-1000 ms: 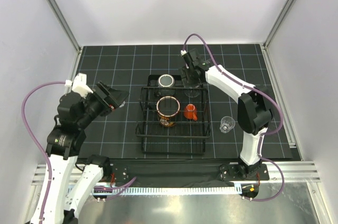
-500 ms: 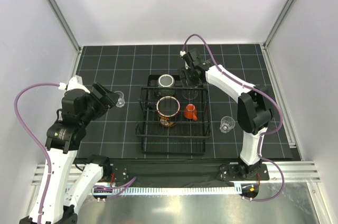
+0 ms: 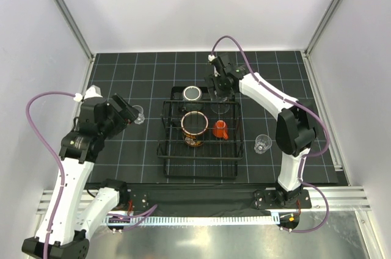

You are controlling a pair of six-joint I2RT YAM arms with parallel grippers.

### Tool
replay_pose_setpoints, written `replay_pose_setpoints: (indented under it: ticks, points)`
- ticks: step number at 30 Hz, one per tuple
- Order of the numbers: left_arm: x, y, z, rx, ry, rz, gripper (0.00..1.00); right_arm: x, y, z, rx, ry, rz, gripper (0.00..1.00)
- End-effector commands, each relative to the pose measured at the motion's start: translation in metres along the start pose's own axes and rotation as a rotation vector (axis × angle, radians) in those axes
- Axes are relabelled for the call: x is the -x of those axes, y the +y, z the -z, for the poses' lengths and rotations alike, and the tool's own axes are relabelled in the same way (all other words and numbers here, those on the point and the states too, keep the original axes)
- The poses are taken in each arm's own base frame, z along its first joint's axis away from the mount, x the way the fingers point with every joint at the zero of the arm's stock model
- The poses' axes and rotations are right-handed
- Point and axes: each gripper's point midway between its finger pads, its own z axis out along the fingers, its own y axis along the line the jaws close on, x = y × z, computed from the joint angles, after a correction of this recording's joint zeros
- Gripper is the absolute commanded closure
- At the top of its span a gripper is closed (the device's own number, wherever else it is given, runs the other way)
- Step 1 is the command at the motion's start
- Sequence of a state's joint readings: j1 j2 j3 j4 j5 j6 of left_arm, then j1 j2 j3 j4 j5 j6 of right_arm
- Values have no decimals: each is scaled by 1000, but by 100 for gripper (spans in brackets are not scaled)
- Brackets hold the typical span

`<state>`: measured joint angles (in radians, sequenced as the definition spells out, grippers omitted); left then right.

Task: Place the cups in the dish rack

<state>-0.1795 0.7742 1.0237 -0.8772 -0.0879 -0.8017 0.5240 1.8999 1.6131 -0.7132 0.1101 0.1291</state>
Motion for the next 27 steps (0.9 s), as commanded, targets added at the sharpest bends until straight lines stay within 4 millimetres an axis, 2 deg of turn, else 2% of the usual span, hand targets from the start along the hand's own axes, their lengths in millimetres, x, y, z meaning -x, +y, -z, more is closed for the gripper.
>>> replay_pose_setpoints:
  ticks: [1,7,10,13,14,15,17,18,23,27]
  points:
    - [-5,6,-7,31,18,-1,13,34,0,36,15,-110,0,21]
    - [-11,11,-14,67,48,17,13,33,1,38,19,-103,-6,18]
    - [-11,14,-17,90,52,18,13,35,-2,50,16,-130,-24,18]
    - [-12,16,-22,107,61,11,13,44,-6,73,-2,-180,-47,18]
    - [-14,18,-26,122,72,9,12,42,-10,79,-17,-174,-56,18]
    - [-14,21,-27,141,75,13,12,45,-13,94,-26,-201,-67,18]
    - [-13,30,-33,204,75,25,14,43,-23,108,-65,-216,-96,18]
    - [-14,33,-35,226,76,29,14,45,-28,122,-73,-243,-110,18]
    - [-12,39,-49,283,73,28,17,31,-49,154,-129,-276,-157,18]
    - [-9,46,-66,338,60,30,18,19,-53,175,-130,-291,-164,18]
